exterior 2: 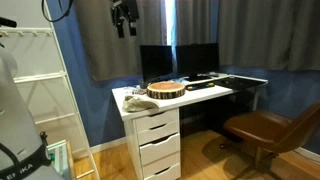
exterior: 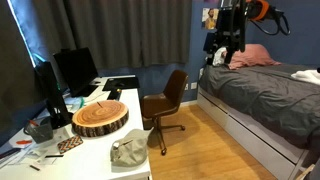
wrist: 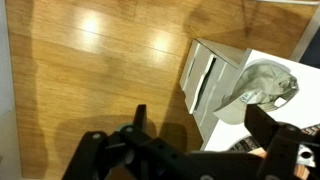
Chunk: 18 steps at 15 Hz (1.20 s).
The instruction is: Open the top drawer
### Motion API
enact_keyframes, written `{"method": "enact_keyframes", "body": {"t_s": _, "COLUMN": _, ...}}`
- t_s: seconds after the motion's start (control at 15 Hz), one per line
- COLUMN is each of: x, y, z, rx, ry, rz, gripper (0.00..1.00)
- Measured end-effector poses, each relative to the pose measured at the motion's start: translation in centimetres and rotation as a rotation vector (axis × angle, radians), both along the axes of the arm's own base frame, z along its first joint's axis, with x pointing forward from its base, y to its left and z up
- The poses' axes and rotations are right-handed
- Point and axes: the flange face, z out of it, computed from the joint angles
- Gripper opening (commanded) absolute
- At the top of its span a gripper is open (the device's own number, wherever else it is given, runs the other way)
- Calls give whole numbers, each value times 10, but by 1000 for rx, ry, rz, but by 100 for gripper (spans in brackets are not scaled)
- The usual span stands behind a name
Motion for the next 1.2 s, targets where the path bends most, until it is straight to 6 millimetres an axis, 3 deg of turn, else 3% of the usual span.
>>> {"method": "enact_keyframes", "body": {"t_s": 1.0, "x": 0, "y": 0, "z": 1, "rx": 0, "ry": -2, "rz": 0, "gripper": 100}}
{"method": "enact_keyframes", "body": {"t_s": 1.2, "x": 5, "y": -2, "z": -7, "rx": 3, "ry": -9, "rz": -8, "gripper": 100}}
